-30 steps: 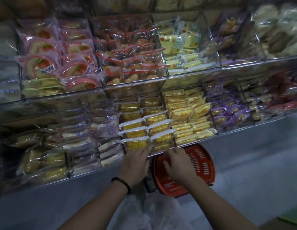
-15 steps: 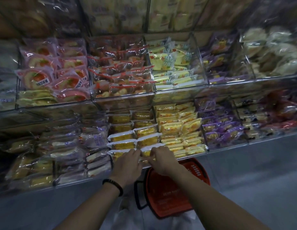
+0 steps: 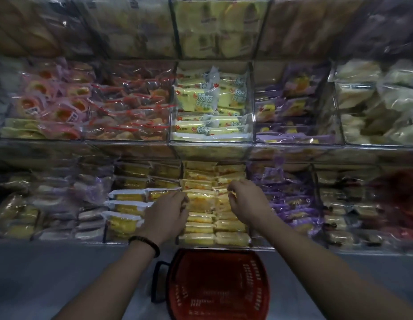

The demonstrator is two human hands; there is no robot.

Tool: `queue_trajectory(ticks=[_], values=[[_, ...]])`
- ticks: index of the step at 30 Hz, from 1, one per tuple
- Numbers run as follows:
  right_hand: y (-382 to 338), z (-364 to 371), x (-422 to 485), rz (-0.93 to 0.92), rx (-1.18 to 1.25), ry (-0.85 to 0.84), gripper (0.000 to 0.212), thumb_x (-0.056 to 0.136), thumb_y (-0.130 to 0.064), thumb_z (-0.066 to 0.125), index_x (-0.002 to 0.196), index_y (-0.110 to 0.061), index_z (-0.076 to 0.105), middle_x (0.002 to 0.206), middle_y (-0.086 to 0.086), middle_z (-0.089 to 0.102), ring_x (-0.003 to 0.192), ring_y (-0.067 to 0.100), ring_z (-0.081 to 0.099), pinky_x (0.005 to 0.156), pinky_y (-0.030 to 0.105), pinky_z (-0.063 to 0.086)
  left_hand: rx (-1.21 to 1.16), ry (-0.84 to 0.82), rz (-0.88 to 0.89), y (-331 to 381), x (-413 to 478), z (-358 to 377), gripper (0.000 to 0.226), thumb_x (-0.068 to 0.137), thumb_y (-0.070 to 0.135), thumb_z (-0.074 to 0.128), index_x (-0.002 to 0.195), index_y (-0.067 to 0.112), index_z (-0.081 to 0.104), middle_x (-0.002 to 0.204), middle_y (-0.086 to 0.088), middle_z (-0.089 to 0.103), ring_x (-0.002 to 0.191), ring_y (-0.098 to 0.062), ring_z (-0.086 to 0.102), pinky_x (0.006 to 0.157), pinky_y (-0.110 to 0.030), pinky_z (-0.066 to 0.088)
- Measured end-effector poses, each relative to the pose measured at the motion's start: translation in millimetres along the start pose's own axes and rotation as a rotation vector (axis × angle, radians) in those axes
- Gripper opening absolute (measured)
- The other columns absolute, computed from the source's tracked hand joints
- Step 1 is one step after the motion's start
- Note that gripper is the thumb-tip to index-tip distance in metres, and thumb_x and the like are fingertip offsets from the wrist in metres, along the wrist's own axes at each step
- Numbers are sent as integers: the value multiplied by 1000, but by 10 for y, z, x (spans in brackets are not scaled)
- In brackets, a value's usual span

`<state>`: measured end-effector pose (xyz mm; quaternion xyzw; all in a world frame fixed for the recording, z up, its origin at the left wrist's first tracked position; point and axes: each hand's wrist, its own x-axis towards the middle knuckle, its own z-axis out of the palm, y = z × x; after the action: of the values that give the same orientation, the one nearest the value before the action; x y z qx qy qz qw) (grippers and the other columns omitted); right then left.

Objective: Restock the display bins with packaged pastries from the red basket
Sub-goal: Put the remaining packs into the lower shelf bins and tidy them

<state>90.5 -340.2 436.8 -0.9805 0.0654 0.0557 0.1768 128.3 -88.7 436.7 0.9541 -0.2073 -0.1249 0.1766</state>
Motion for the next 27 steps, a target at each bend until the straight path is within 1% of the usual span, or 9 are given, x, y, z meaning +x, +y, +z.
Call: queue_trajectory(ticks=[5,8,11,14,16,19,21,25,27], values=[[173,-81,393,-46,-123,3,23,95,-21,58,118,-18,60,117,6,62,110,33,61,76,44,56,85,21,84,225,503,-55,25,104,34,56,128,29,61,126,10,60,118,-17,54,93,-35,52],[215,-8,639,-43,-183,-4,35,93,-8,56,127,-16,57,119,9,63,108,36,65,74,45,56,164,47,149,282,886,-2,27,103,27,57,129,25,63,122,4,63,114,-22,57,93,-37,53],[213,93,784,-28,-242,25,40,90,-6,57,127,-19,62,116,7,69,107,35,68,82,44,57,277,16,160,343,1114,115,26,102,22,54,126,20,64,112,-4,68,101,-31,64,83,-43,55],[214,202,857,-52,-330,16,38,90,-12,58,126,-20,64,115,5,72,109,34,67,92,42,51,359,-51,152,365,1183,258,23,104,29,47,116,21,65,110,-6,69,98,-33,67,79,-43,57],[222,239,897,-59,-337,-27,40,95,-15,57,134,-20,59,125,7,68,118,34,63,99,42,47,369,-68,129,284,1205,370,28,104,36,43,117,23,64,113,-5,67,102,-32,67,80,-43,58],[208,218,959,-43,-354,-83,44,97,-14,58,140,-20,53,132,8,64,123,34,60,103,43,44,397,-15,169,172,1195,447,38,99,41,52,132,25,61,126,-4,62,116,-31,60,86,-44,56],[160,195,1002,-48,-365,-89,43,98,-13,58,140,-20,52,133,10,64,122,34,61,102,44,45,396,9,173,118,1180,447,43,98,41,54,138,26,57,129,-5,61,119,-31,56,85,-43,56],[93,171,1055,-51,-402,-95,35,104,-12,49,137,-19,55,131,12,65,117,33,65,94,40,47,395,-9,130,50,1187,424,51,102,49,43,149,31,47,140,-6,57,130,-32,53,101,-46,51],[89,172,1041,-50,-395,-69,33,104,-14,48,135,-22,57,129,11,68,115,32,66,94,39,47,396,-22,113,83,1204,434,49,103,48,41,150,36,44,140,-7,56,129,-32,53,99,-46,51]])
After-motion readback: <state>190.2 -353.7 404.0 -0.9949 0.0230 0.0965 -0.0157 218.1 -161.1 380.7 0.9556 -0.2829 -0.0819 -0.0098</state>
